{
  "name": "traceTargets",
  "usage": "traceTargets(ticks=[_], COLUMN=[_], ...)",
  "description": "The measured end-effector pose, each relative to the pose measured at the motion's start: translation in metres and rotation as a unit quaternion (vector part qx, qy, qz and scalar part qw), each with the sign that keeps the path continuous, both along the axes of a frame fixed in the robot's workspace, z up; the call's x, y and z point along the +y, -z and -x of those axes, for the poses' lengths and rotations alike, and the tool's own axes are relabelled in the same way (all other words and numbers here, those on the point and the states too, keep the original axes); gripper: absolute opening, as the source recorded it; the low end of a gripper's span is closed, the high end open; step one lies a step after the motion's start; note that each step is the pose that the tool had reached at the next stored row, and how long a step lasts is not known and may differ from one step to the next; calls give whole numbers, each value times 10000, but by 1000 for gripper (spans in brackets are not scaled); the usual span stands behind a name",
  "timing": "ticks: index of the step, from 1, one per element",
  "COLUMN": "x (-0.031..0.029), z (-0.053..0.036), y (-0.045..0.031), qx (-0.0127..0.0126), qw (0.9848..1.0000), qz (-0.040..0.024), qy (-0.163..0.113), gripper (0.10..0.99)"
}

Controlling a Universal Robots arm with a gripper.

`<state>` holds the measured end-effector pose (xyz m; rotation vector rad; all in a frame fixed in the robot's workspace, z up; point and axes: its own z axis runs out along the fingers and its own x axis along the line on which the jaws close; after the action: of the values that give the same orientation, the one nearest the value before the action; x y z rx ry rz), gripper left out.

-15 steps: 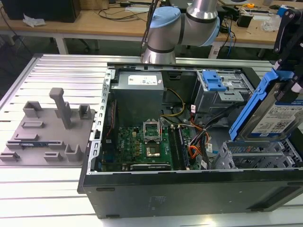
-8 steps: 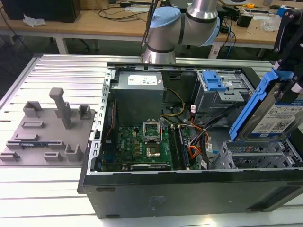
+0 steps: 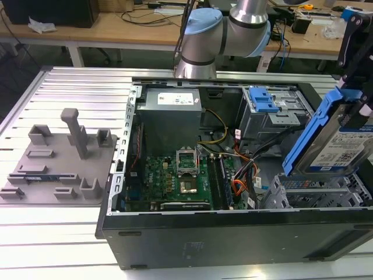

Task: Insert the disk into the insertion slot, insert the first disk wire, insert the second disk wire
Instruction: 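Insert the disk into the insertion slot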

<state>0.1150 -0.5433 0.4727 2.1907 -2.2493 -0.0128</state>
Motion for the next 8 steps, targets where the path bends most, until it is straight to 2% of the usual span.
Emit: traceTargets(ticks=[8], x=[-2], z=[-5], y=[49], qx=[0], qw=[10000], qz=[21], qy=[0], gripper=[365])
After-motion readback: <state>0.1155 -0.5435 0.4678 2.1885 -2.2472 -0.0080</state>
